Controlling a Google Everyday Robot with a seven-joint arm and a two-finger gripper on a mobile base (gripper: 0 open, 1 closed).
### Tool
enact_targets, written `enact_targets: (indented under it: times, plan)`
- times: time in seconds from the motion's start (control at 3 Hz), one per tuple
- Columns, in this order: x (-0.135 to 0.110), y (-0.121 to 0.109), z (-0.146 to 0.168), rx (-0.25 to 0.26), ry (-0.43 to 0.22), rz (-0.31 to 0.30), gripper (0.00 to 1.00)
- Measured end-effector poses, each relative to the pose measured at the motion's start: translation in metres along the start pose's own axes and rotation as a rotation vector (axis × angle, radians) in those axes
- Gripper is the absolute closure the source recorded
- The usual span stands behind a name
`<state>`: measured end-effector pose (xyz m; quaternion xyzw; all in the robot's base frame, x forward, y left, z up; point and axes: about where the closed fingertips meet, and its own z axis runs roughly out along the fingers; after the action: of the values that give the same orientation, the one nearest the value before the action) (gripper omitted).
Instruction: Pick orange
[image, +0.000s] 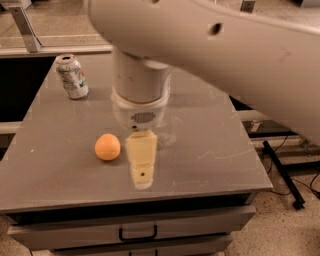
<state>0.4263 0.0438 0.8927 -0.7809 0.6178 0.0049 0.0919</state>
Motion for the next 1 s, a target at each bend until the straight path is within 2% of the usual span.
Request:
enact_targets:
  times: [0.33,0.67,1.0]
  plan:
    - [-0.088,0.002,0.025,-0.066,-0.059,-0.139,0.00]
    - [-0.087,0.002,0.024,-0.066,-0.058,-0.138,0.00]
    - [-0.074,-0.021,0.044,-0.060,-0.033,-0.084,0.00]
